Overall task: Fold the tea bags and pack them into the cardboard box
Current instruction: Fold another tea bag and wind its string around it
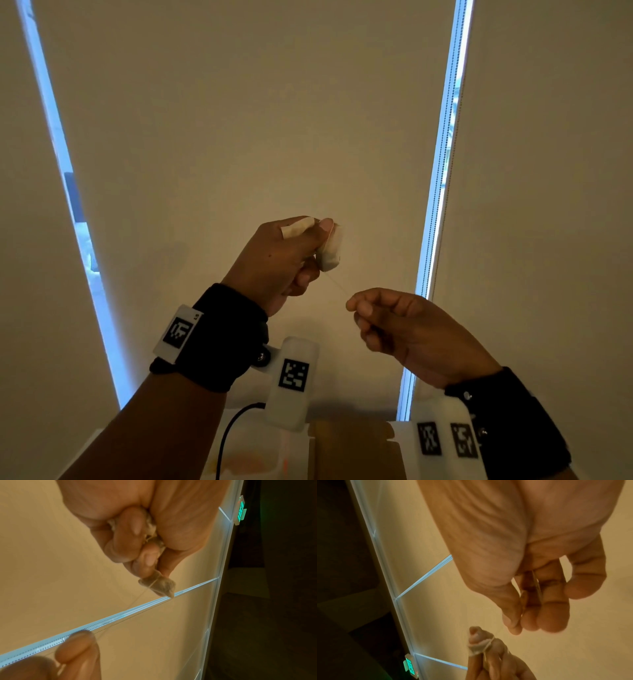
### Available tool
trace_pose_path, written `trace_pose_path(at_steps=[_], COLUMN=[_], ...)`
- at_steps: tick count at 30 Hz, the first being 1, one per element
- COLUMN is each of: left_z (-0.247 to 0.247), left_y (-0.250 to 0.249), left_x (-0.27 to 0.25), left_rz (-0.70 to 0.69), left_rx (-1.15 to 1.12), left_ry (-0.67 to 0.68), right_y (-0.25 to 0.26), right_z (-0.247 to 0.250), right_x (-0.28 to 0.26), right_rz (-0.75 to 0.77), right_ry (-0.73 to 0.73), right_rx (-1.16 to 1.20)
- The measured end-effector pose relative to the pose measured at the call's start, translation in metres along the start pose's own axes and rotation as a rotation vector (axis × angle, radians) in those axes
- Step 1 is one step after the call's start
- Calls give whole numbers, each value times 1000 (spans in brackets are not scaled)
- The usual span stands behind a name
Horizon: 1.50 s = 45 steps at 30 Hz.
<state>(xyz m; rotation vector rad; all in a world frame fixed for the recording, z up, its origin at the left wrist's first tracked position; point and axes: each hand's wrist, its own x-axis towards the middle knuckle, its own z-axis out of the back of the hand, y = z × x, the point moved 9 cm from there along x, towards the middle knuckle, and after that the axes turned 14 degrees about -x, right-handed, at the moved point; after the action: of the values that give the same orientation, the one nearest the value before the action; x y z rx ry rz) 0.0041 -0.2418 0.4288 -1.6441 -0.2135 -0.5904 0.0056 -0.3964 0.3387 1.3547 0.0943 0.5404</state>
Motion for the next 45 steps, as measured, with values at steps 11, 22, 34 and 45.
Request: trace_pose_path(at_steps=[11, 22, 34, 45], left_z=[-16, 2, 19, 23], left_y=[2, 16, 26, 34], left_x=[-6, 9, 16, 27], left_rz=[-73, -163, -79, -65], left_rx=[325, 506, 144, 140], left_ry=[96, -51, -179, -116], right_y=[57, 71, 49, 63], right_z=[43, 33, 18, 29], right_x=[36, 36, 39, 46], right_rz=[50, 122, 81, 171], right_ry=[-254, -522, -456, -638], right_rx=[-222, -376, -113, -570])
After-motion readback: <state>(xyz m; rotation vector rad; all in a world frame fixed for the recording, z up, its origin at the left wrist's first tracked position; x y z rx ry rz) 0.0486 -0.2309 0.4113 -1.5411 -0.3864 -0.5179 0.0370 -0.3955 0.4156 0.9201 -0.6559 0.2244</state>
